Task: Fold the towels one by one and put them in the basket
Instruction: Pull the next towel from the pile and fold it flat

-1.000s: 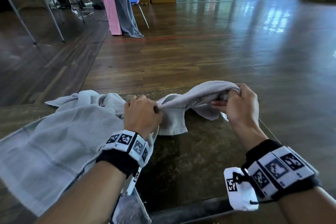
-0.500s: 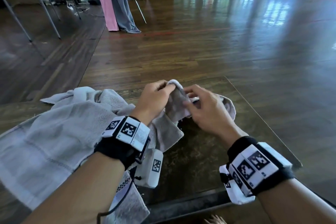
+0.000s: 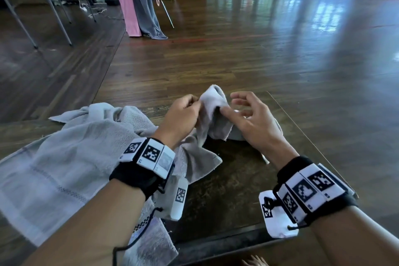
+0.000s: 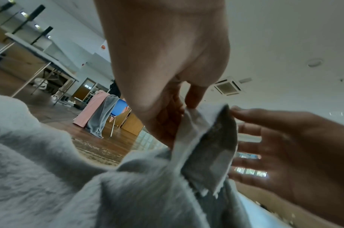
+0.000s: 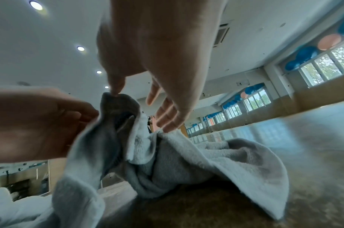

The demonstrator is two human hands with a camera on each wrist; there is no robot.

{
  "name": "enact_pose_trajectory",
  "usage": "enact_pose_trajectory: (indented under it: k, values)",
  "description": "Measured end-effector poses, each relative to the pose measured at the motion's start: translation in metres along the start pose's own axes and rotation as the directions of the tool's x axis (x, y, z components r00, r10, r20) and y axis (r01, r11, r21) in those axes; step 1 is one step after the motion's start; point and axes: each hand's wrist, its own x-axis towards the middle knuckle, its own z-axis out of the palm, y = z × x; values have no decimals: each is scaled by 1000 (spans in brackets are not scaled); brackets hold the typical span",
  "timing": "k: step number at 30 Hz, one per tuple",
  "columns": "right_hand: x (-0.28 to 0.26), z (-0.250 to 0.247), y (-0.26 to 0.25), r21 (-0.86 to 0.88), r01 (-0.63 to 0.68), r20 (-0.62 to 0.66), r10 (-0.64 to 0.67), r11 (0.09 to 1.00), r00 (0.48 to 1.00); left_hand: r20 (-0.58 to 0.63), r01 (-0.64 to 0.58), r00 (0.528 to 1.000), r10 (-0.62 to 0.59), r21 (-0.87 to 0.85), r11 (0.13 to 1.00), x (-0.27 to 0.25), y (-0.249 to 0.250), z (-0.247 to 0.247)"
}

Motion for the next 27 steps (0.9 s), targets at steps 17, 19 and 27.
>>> enact_pose_trajectory:
  k: [17,19,27]
  values:
    - [6,-14,4,-192,-39,-392,-40,981,919,-197,-156,943,269,451,879,6,-5,-26]
    - [5,-14,9,-222,-68,-325,-8,973,946,-250,-93,944,217,429,899,6,-10,-29]
    - [12,-31,12,-109,-145,-404,90,983,910,-353,-48,917,184,362,931,9,-26,-48]
